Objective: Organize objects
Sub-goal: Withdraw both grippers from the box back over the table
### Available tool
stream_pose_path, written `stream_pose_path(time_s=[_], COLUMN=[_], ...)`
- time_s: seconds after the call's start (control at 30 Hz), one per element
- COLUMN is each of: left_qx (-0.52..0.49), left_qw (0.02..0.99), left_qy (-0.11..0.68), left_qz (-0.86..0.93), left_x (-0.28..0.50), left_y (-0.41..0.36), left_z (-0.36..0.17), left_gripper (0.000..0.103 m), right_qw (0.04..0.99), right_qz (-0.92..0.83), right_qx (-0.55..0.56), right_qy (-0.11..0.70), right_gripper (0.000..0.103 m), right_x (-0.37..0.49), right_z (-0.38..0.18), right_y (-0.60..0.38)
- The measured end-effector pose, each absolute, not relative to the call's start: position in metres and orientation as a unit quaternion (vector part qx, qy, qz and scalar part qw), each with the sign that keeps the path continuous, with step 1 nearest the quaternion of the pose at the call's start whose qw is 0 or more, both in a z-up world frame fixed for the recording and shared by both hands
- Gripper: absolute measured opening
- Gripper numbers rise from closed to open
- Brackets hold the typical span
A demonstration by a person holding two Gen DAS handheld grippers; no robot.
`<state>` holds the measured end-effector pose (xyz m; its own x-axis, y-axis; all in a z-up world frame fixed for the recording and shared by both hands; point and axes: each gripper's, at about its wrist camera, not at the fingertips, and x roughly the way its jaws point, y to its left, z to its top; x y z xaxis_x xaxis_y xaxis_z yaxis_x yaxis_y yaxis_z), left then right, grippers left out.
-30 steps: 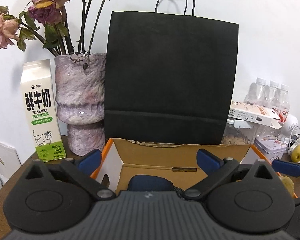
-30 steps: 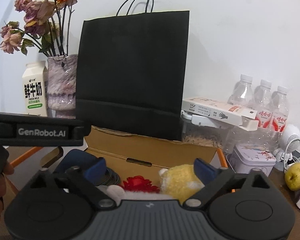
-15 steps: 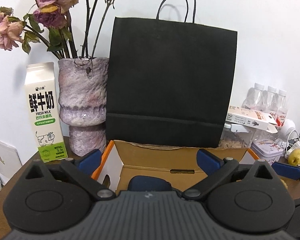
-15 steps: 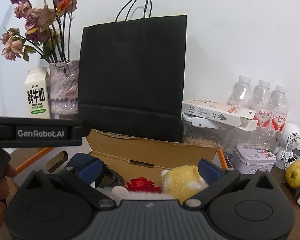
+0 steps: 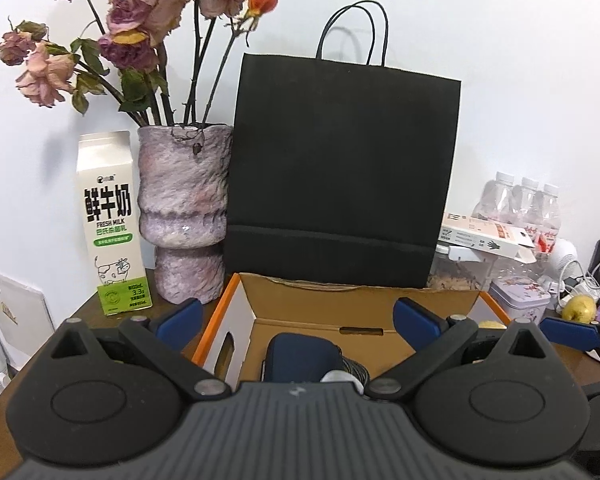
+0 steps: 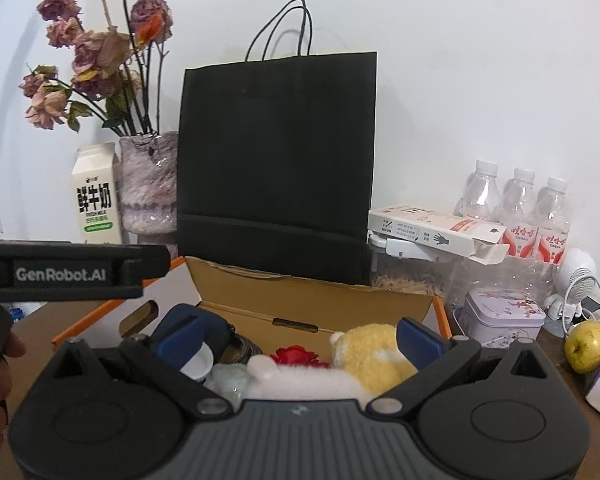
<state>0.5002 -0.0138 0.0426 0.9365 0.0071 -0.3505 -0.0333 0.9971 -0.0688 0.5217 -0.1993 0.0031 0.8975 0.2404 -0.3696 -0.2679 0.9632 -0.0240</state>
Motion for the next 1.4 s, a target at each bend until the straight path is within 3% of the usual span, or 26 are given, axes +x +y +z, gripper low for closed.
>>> stream_pose_path(time_s=[1.4], left_qx=[-0.026], left_qw=[0.984], left_qy=[0.176], left_qz=[0.007], left_x=[0.263], left_y=[-0.01], left_z=[0.076], left_gripper=[0.103], right_qw=[0.974], right_qz=[0.159], right_qx=[-0.03], right_qy=[0.159], right_gripper=[0.103], right_x=[0.277], right_z=[0.04], right_y=[-0.223])
